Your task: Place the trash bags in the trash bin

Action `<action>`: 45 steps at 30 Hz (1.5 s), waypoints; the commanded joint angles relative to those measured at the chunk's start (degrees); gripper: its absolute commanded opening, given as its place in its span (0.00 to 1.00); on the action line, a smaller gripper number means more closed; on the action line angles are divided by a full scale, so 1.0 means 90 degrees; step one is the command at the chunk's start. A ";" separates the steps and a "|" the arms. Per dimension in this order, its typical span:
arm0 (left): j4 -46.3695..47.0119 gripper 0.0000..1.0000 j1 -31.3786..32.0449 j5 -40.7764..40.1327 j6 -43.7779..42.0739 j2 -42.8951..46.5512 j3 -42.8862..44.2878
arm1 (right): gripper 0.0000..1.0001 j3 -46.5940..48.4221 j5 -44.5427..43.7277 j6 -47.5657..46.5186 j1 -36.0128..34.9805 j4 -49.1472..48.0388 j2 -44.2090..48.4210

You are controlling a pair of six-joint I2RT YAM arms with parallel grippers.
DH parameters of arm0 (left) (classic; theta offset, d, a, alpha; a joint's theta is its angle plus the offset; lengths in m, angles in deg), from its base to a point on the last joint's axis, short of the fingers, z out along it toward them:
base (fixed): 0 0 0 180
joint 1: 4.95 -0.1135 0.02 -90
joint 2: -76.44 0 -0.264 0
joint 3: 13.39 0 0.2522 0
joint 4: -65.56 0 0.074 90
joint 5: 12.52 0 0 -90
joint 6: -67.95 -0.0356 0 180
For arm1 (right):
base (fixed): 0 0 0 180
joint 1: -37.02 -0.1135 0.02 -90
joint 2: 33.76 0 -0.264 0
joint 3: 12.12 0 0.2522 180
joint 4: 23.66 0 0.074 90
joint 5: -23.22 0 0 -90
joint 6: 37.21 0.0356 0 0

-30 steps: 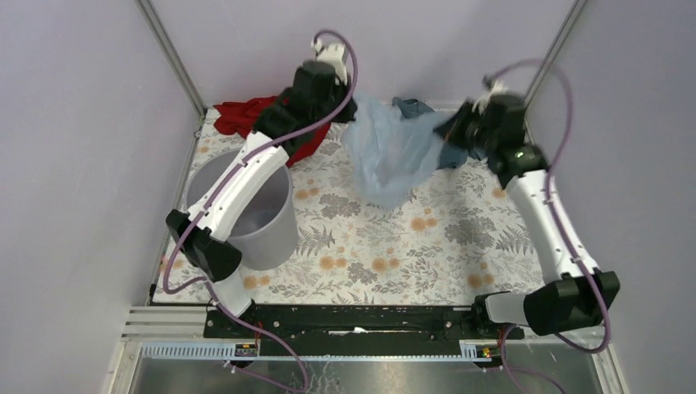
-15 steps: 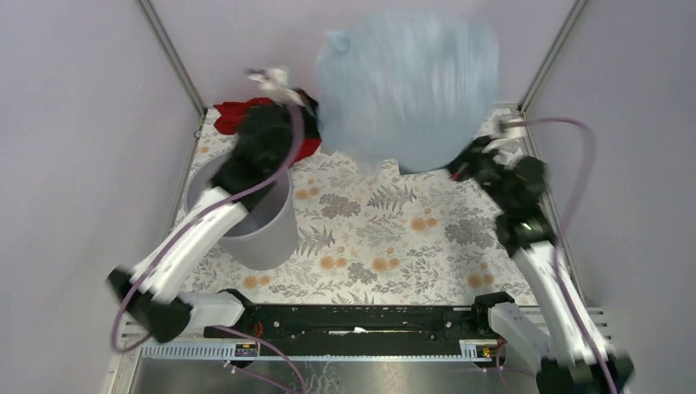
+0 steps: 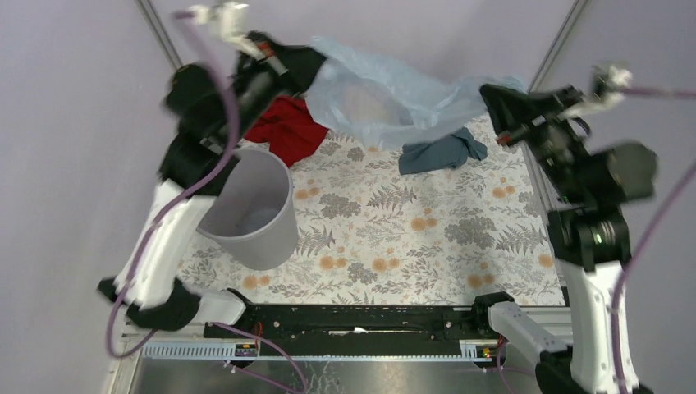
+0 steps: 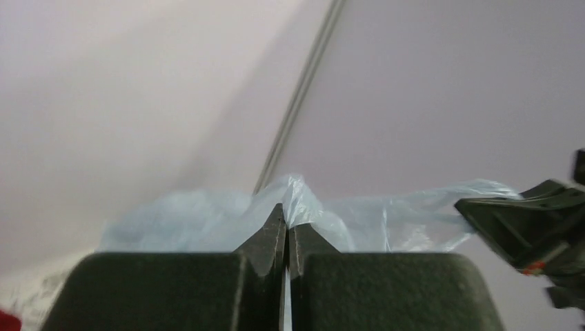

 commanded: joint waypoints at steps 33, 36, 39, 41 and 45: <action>-0.0113 0.00 0.3380 -0.1656 0.1428 0.1225 -0.3691 | 0.00 -0.3640 0.3276 0.1765 -0.0005 0.0143 0.1817; -0.0039 0.00 0.3381 -0.1937 0.1694 0.1047 -0.3590 | 0.00 -0.3458 0.3324 0.1492 -0.0005 0.0404 0.1673; -0.0012 0.00 0.3381 -0.2371 0.2012 0.1048 -0.3572 | 0.06 -0.3549 0.3362 0.1201 -0.0005 0.0516 0.1675; 0.0138 0.00 0.3373 -0.2708 0.2181 0.1105 -0.3646 | 0.13 -0.3692 0.3674 0.1349 -0.0013 0.0204 0.1563; 0.0341 0.00 0.3357 -0.3017 0.2235 0.1083 -0.3576 | 0.37 -0.3841 0.3829 0.1586 -0.0083 -0.0351 0.1369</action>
